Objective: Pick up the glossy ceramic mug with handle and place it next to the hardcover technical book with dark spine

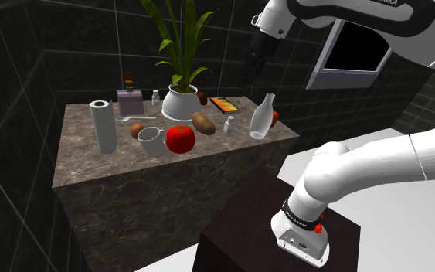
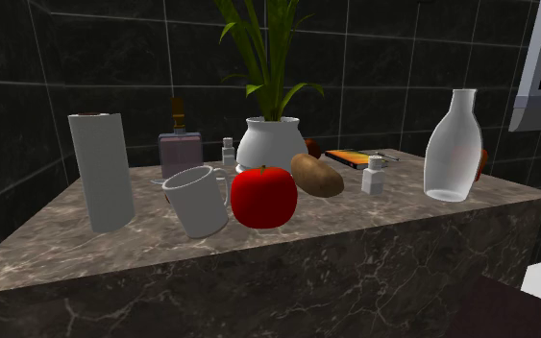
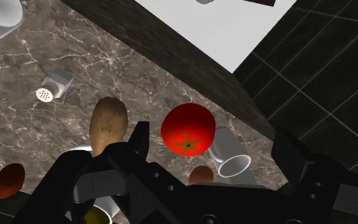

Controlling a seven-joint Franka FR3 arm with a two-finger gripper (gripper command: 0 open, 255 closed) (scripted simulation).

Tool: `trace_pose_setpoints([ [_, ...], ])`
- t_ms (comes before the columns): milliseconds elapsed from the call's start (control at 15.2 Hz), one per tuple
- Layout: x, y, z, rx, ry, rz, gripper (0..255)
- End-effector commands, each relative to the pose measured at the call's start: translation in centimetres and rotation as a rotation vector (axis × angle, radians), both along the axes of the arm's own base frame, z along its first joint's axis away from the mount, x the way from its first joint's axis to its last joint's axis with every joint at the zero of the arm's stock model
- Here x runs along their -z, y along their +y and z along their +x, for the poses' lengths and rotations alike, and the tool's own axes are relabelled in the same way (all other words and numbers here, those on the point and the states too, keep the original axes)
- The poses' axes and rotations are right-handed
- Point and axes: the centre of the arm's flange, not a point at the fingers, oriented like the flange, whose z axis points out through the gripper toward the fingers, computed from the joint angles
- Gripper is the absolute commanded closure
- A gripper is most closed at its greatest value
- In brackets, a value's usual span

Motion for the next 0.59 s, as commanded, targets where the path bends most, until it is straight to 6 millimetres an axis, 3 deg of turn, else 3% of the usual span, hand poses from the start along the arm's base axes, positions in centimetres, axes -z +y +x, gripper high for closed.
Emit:
trace_pose_setpoints([
  [0,0.0,0.0,0.0,0.000,0.000,0.000,0],
  [528,4.6,8.1,7.5,-0.004,0.055,-0.100,0],
])
